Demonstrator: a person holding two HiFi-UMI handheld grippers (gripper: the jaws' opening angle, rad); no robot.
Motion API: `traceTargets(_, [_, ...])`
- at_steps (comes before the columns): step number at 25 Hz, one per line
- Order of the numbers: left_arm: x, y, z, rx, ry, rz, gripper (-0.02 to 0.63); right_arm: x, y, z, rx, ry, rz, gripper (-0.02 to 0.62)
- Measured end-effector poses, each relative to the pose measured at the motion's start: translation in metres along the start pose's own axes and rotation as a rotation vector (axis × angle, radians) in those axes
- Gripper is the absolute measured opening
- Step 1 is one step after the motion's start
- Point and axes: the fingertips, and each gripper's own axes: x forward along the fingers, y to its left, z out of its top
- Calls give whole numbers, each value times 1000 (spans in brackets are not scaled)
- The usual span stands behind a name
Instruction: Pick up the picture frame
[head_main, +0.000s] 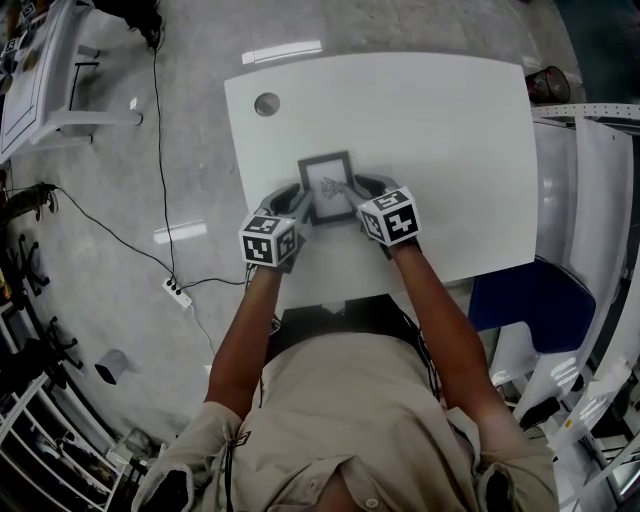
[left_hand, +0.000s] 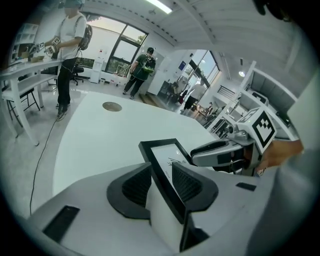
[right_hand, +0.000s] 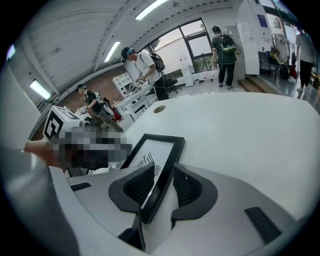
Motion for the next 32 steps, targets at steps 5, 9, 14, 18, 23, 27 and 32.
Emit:
traceTargets(5, [8,-1,-5,-6,19,10,121,5,-3,-6,14,21,9,110])
traceTargets(9, [13,1,-10,3,55,35,121,9,-4,-11,37,38,15,110])
traceTargets(14, [14,5,-11,-23,71,62,120,8,-4,-12,57,29,8,104])
traceTargets(18, [13,1,-8,-64,38,59,120,6,-4,-13,62,11,2,98])
traceTargets(23, [2,-5,-9,-68,-1,58,101,-4,2,-14,52,-33,-12,94])
traceTargets(27, [-9,-11,-1,-50,-33,58,100,-15,9,-6,37,-79,-16,94])
traceTargets(32, [-34,-21,19,-24,-99,49,100,-36,25,18,-3,-169,-28,92])
